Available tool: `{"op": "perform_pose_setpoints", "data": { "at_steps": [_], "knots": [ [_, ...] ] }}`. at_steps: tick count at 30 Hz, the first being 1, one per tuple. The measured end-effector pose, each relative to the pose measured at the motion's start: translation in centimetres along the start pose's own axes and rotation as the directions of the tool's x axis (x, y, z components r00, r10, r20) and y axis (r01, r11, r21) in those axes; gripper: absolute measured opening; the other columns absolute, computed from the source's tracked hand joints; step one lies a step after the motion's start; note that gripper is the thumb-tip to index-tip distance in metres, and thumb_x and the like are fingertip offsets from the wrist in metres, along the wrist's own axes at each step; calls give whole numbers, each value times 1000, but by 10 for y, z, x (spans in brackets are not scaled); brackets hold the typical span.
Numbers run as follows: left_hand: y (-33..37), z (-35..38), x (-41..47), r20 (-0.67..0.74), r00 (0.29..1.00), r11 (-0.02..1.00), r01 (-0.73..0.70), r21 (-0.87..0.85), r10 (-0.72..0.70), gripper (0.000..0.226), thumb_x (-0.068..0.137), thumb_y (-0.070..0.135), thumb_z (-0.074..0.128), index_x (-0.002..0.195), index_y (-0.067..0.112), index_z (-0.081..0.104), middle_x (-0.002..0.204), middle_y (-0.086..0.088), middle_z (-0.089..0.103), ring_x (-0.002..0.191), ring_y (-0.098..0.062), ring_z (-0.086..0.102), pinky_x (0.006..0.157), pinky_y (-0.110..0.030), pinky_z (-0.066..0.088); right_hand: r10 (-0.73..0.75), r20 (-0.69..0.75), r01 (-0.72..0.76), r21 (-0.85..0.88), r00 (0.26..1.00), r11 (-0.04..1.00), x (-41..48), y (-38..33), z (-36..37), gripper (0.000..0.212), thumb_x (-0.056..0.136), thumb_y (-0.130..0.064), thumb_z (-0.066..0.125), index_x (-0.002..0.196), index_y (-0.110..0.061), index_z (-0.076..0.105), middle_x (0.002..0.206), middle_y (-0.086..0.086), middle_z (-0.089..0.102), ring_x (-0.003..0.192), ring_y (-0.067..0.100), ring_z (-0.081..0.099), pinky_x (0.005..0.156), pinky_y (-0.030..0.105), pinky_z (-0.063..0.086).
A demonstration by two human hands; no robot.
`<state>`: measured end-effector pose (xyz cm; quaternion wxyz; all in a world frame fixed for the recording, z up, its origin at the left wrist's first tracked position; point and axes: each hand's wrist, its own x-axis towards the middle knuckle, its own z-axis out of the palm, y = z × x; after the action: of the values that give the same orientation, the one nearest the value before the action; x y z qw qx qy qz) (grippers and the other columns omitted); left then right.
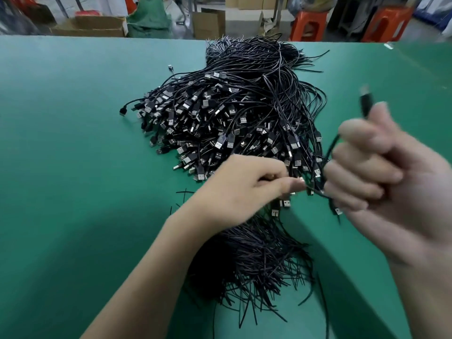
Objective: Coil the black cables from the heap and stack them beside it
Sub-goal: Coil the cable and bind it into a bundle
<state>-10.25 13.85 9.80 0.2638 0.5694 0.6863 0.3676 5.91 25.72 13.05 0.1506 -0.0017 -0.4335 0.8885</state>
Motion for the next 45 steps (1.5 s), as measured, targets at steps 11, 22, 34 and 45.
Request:
{"op": "perform_pose_setpoints", "data": {
  "at_steps": [11, 22, 34, 45],
  "knots": [
    [5, -25, -11, -336, 942, 1000, -15, 23, 22, 32, 109, 27, 51, 81, 16, 63, 51, 13, 41, 48, -4, 37, 49, -15, 31, -25, -324, -247, -766, 946, 593, 17, 55, 4, 45, 108, -37, 40, 94, -7, 70, 87, 8, 78, 77, 25, 75, 57, 32, 52],
    [29, 10, -10, -96, 989, 983, -101, 155, 116, 27, 107, 30, 47, 93, 20, 67, 71, 4, 58, 66, -16, 51, 64, -37, 44, -73, -405, 59, -47, 911, 997, 23, 51, 4, 56, 108, -44, 31, 128, -3, 64, 123, 14, 72, 116, 23, 69, 88, 25, 57],
    [1, -14, -9, 104, 992, 998, -64, -2, 64, 26, 106, 37, 55, 87, 40, 72, 76, 11, 64, 73, -8, 59, 70, -29, 48, -143, -83, 138, -64, 986, 988, 4, 11, 17, 44, 107, -41, 35, 77, -25, 62, 45, -14, 37, 43, 1, 30, 46, 16, 28],
    [6, -36, -18, -63, 998, 993, 20, 118, -12, 35, 108, 23, 49, 79, 7, 62, 68, -3, 57, 64, -11, 48, 63, -29, 40, 124, -251, -279, -823, 960, 495, 8, 39, 17, 44, 108, -34, 42, 84, -10, 71, 74, 6, 76, 58, 21, 69, 50, 8, 41]
  ]
}}
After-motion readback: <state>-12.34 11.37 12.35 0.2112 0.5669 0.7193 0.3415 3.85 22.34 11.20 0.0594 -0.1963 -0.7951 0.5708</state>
